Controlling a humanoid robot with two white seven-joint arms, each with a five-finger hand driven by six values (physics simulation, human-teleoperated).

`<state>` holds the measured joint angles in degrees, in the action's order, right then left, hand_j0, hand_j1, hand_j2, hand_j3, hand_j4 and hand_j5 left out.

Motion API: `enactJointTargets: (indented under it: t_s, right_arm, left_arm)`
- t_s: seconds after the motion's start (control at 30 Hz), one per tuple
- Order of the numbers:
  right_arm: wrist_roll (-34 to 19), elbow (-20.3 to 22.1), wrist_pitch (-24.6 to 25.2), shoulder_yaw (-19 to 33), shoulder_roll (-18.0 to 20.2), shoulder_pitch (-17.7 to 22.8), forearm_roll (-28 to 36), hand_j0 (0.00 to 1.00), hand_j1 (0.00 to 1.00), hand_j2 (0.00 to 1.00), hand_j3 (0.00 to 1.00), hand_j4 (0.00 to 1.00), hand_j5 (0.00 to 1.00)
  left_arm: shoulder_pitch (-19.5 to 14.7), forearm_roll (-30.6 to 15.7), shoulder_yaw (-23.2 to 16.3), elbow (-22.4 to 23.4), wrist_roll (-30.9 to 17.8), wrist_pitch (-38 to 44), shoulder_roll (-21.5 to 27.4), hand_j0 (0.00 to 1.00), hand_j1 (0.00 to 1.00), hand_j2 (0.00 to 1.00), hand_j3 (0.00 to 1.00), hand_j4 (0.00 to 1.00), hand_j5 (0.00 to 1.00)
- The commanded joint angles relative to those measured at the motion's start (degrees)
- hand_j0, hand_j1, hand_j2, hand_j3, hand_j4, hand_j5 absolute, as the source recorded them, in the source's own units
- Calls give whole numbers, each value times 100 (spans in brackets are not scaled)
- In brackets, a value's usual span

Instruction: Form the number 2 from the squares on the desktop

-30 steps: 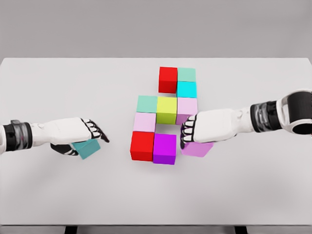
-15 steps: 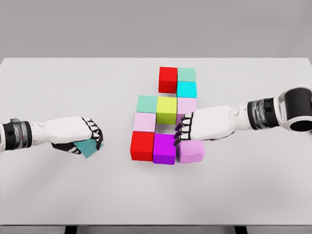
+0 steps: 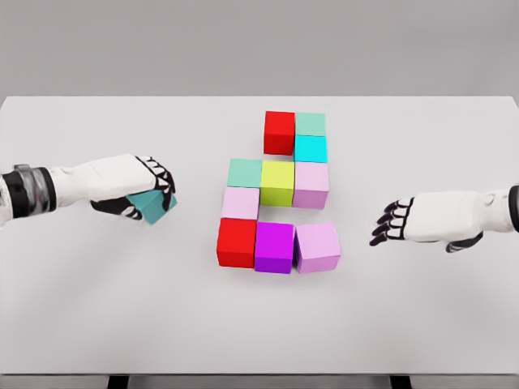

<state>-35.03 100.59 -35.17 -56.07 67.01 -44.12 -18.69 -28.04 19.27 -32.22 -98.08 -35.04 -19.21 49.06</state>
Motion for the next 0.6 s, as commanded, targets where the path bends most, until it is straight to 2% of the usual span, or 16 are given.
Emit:
enactJointTargets:
  t_s: [0.0, 0.1, 0.3, 0.47, 0.57]
  right_arm:
    - [3, -4, 17, -9, 128, 0, 41, 100, 100, 100, 100, 100, 100]
    - [3, -4, 17, -255, 75, -18, 41, 100, 100, 100, 100, 100, 100]
    - [3, -4, 17, -343, -250, -44, 41, 100, 100, 100, 100, 100, 100]
    - [3, -39, 17, -343, -312, -97, -38, 100, 100, 100, 100, 100, 100]
    - [3, -127, 17, -370, -487, -97, -90, 100, 100, 100, 100, 100, 100]
  left_arm:
    - [-17, -11, -4, 61, 4, 479, -204, 44, 44, 44, 44, 44, 44]
    - [-220, -20, -4, 132, 4, 725, -309, 44, 44, 44, 44, 44, 44]
    - [-413, -11, -13, 360, 4, 981, -599, 43, 43, 43, 43, 43, 43]
    - [-554, -2, -13, 510, 4, 1007, -801, 43, 43, 43, 43, 43, 43]
    - [-589, 6, -21, 527, 4, 1508, -1039, 43, 43, 43, 43, 43, 43]
